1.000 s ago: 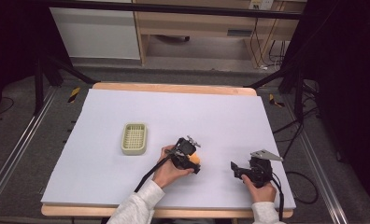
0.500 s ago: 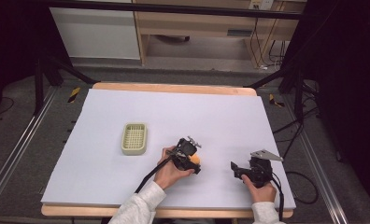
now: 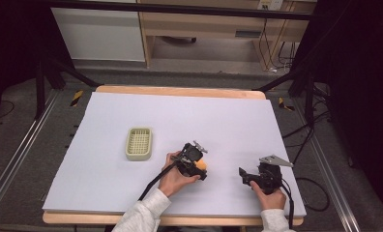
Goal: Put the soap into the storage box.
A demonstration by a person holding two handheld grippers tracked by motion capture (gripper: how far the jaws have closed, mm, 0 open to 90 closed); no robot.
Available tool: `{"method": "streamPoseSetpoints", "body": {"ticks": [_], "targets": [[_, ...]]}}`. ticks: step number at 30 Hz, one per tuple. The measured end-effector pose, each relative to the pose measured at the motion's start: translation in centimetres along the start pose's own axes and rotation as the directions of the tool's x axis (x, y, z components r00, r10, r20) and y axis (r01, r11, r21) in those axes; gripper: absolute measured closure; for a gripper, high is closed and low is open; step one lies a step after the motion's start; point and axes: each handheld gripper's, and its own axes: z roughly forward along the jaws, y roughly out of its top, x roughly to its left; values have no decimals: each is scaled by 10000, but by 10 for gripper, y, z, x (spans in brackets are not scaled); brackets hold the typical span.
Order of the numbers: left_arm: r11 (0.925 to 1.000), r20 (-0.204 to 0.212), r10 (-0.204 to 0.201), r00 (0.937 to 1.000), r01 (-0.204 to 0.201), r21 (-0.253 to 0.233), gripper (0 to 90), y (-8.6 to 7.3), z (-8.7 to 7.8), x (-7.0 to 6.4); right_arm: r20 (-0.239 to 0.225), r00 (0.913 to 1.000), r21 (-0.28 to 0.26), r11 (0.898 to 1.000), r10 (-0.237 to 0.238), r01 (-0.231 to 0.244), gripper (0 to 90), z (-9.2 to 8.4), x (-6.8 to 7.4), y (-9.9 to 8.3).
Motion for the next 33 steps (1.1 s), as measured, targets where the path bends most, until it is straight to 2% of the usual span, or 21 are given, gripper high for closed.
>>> {"method": "streamPoseSetpoints", "body": {"ticks": [5, 14, 21, 33], "targets": [[10000, -45, 23, 10000, -23, -71, 260, -4, -12, 7, -42, 10000, 20, 10000, 59, -59, 131, 0, 0, 0], [9998, -167, -167, 9997, 166, -93, 262, -13, -24, 24, -24, 10000, 33, 10000, 42, -42, 131, 0, 0, 0], [9992, -272, -291, 9992, 283, -289, 262, -19, -39, 35, -17, 10000, 33, 10000, 51, -51, 131, 0, 0, 0], [9942, -566, -829, 9949, 787, -733, 263, -39, -73, 67, 17, 10000, 53, 9999, 89, -89, 131, 0, 0, 0]]}}
